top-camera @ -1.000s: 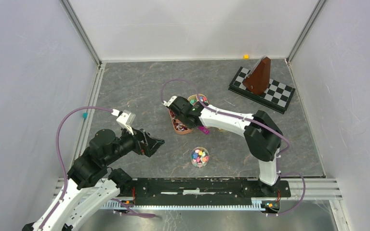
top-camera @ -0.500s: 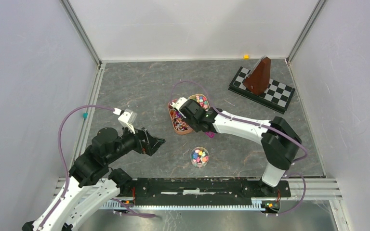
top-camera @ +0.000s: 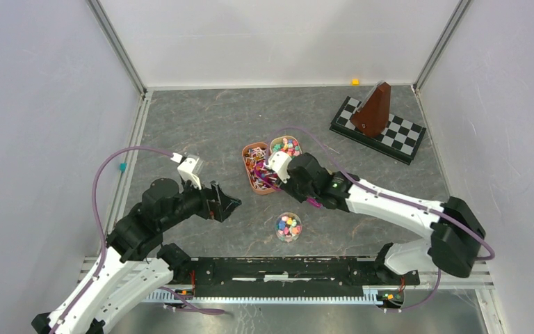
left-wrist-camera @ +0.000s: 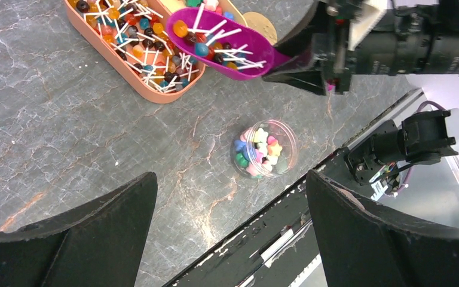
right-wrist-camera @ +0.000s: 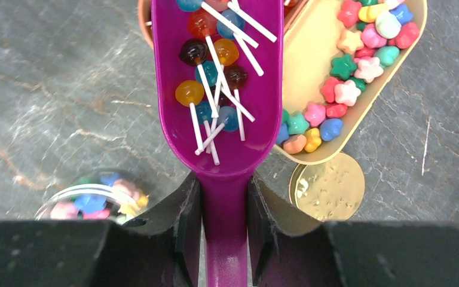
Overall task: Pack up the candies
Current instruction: Scoop the fake candies from the storage box, then place the fake candies in the packing bottle.
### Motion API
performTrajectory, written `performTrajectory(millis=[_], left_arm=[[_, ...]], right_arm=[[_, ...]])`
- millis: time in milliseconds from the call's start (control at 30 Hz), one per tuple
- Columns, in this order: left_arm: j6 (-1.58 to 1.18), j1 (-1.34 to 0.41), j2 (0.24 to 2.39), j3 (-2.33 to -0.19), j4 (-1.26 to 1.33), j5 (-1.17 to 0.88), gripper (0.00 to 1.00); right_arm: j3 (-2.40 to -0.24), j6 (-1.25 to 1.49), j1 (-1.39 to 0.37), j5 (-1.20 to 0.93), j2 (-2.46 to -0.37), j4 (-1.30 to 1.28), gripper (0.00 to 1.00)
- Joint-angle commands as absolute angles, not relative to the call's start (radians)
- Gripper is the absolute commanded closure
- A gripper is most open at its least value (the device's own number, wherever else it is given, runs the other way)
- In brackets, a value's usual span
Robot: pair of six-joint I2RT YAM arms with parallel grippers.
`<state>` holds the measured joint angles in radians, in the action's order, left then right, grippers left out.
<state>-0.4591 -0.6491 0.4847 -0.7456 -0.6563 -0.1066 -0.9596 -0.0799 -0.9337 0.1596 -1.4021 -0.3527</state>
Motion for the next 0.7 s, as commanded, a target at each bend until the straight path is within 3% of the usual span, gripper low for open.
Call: performTrajectory(millis=[0, 367, 667], left_arm=[[-0.472, -0.644, 0.514, -0.752, -0.630, -0.122, 0.00], [-0.477, -0.645, 0.585, -0.800, -0.622, -0.234, 0.00], [-0.462, -0.645, 0.636, -0.820, -0.662, -0.289, 0.00]], right_arm=[[-0.897, -0.152, -0.930, 0.016, -1.277, -0.269, 1.00], [-0.771, -0.287, -0.977, -0.226, -1.067, -0.280, 1.00], [-0.744, -0.334, -1.078, -0.240, -0.977, -0.291, 1.00]])
